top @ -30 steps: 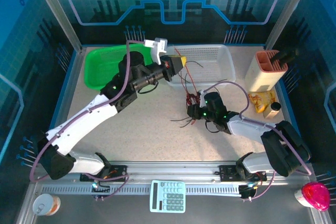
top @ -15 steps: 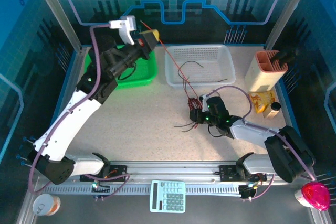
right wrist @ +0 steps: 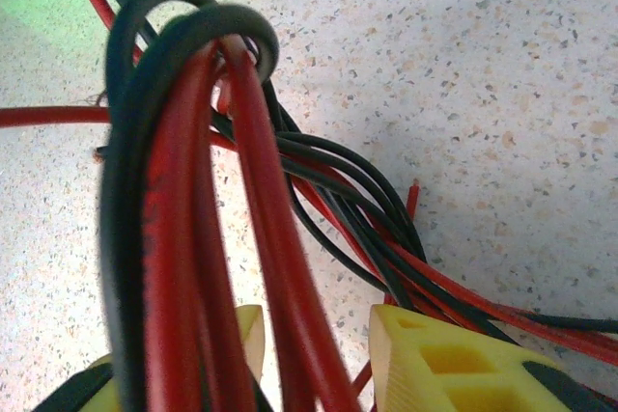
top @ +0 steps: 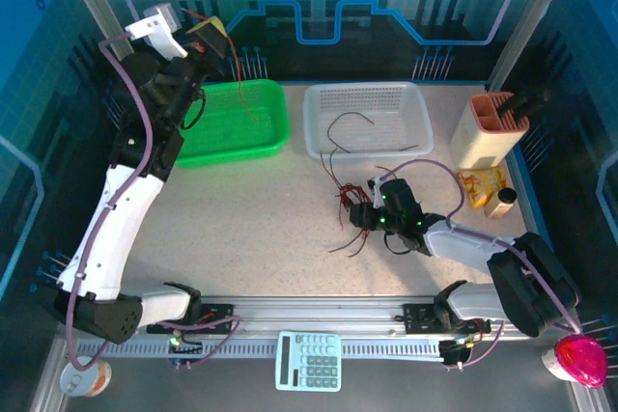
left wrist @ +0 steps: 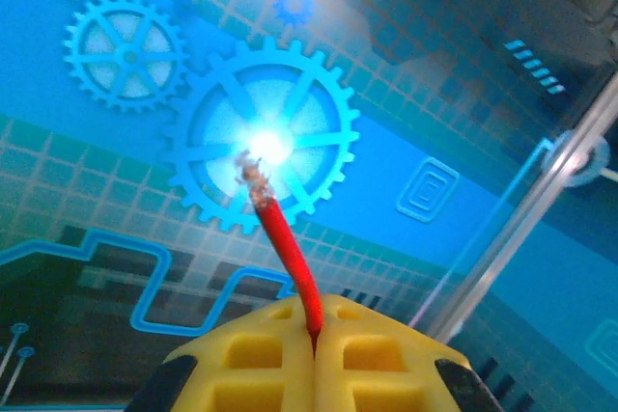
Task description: Untangle the cables
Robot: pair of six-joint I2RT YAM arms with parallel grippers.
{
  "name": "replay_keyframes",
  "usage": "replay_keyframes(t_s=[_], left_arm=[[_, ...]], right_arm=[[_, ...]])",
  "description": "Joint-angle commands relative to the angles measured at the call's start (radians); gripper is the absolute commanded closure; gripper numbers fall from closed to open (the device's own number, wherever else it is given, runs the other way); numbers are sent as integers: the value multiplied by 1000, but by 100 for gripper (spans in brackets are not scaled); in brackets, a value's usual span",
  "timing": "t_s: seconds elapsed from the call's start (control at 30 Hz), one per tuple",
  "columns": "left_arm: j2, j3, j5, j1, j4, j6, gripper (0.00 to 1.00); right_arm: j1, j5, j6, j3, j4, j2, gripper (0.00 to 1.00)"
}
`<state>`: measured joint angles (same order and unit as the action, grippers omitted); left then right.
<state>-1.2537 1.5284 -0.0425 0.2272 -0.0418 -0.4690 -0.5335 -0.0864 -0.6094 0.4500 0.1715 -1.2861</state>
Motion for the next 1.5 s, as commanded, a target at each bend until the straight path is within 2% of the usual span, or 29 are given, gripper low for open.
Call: replay_keyframes(t_s=[0.0, 0.1, 0.3, 0.43, 0.63, 0.8, 1.13, 1.3, 1.47], left_arm=[[0, -12, -40, -26, -89, 21, 100], [-13, -13, -68, -31, -116, 89, 100], [-47, -62, -110, -40, -193, 195, 100], [-83, -101, -104, -56, -241, 210, 100], [-143, -113, -76, -93, -272, 192, 100], [-177, -121, -51, -119, -253, 167, 100], [-294, -208, 36, -158, -57, 184, 100], [-396, -185, -37, -161, 106, 251, 100], [-570, 18, -178, -164, 420, 338, 100]], right_arm=[[8, -10, 1, 1, -52, 36, 61], [8, -18, 13, 26, -98, 68, 50], [8, -37, 36, 105, -199, 139, 23], [7, -64, 57, 173, -271, 190, 15], [7, -72, 88, 251, -378, 274, 9], [6, -66, 92, 290, -435, 326, 8], [7, -41, 83, 317, -496, 412, 8], [6, -37, 73, 310, -516, 443, 8], [7, -22, 65, 297, -535, 474, 8]])
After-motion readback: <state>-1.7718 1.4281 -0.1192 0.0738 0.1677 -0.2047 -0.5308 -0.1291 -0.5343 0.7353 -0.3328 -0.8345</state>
